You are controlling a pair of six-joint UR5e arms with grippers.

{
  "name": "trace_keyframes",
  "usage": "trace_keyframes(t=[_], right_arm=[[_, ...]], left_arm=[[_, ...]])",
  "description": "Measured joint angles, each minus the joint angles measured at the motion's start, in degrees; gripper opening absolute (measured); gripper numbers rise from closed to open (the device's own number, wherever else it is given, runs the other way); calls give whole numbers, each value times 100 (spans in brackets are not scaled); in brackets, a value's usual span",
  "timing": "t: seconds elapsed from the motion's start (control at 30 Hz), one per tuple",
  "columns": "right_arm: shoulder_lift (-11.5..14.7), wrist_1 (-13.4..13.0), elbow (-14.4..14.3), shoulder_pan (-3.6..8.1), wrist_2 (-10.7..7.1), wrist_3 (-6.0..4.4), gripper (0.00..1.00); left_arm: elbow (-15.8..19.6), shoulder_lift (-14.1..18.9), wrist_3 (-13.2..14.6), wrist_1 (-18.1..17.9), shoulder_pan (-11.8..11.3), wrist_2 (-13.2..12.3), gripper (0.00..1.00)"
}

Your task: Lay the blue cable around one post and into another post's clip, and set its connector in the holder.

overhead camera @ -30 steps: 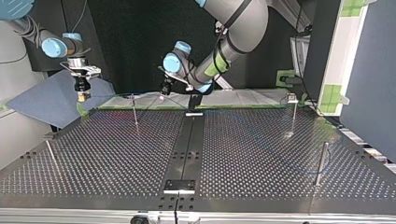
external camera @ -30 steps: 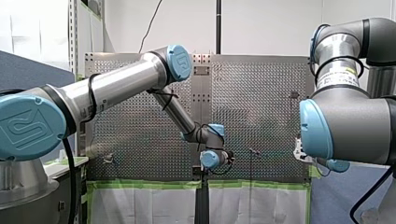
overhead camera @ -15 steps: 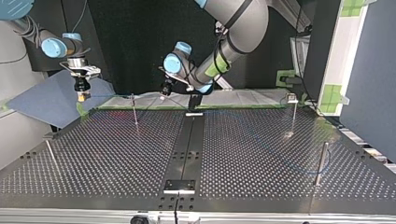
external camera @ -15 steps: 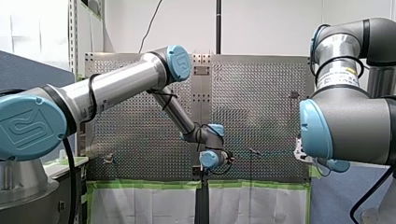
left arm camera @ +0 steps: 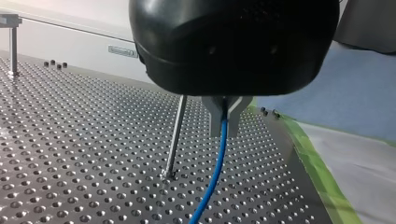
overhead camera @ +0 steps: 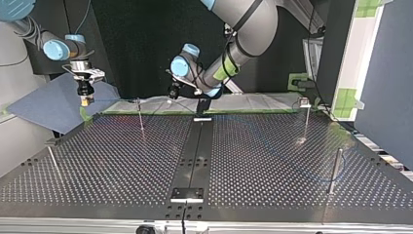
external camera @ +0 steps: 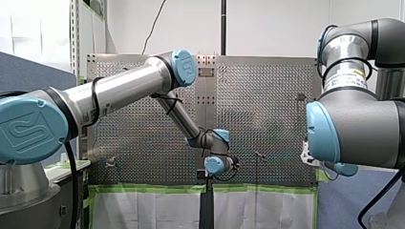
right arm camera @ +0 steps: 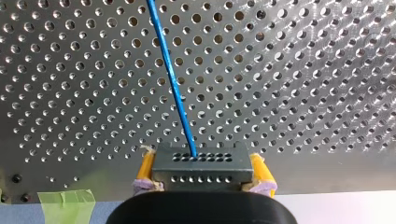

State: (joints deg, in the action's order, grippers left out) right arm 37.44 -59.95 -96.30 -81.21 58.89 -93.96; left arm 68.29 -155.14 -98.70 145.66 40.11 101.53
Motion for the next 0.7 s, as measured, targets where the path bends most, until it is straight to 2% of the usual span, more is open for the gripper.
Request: trace_keyframes(t=[0.7], right_arm=[[-3, -32, 19, 2, 10, -27, 0]], left_arm=[[-177, -2, 0, 73, -59, -6, 0]])
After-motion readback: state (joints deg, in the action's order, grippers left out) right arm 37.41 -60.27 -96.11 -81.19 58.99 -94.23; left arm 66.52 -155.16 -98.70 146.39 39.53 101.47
